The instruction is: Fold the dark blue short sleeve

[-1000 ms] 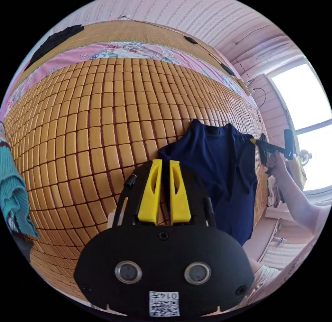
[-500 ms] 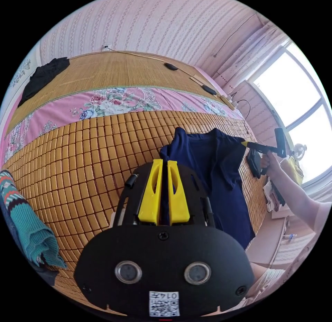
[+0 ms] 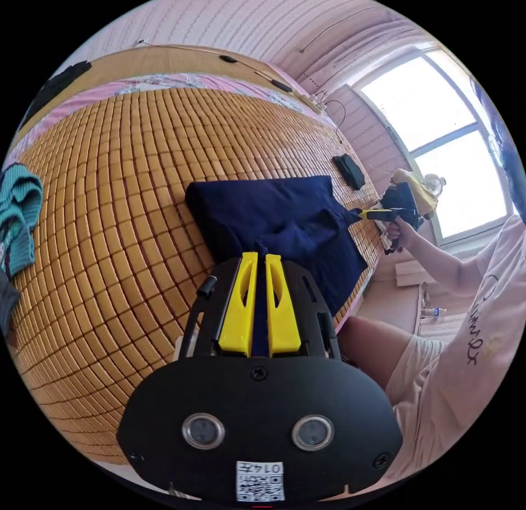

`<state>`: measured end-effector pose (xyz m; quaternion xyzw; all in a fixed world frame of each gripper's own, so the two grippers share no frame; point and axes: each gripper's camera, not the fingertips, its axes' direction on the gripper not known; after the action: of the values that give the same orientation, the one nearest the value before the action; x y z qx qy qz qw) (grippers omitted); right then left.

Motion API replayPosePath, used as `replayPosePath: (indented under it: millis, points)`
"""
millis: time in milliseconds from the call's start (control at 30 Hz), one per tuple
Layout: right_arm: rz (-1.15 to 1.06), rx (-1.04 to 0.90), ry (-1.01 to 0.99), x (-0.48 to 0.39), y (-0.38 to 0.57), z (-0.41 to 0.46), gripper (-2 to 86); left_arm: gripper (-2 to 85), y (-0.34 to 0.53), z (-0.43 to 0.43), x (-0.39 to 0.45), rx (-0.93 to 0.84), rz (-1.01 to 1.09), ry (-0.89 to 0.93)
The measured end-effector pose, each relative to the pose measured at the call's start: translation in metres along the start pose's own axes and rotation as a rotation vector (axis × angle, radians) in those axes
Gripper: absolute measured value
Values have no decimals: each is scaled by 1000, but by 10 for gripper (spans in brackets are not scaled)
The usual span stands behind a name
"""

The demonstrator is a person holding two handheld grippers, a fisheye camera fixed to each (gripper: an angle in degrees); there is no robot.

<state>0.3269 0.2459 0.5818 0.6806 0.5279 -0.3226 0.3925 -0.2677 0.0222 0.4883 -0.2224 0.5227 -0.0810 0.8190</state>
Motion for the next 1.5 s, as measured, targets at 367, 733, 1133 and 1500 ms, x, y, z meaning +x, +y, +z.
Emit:
replayPosePath:
  millis: [367, 733, 1133, 1500]
  points:
    - [-80, 150, 91, -44, 56, -16, 9, 13, 80, -38, 40, 74, 32, 38]
    - [-67, 13, 243, -53, 117, 72, 8, 43, 182, 35, 41, -53, -72, -18]
    - [-184, 152, 164, -146, 121, 134, 70, 76, 208, 50, 128, 137, 164, -87]
    - [-203, 150, 274, -227, 200, 174, -1, -5, 289, 99, 177, -23, 146, -172]
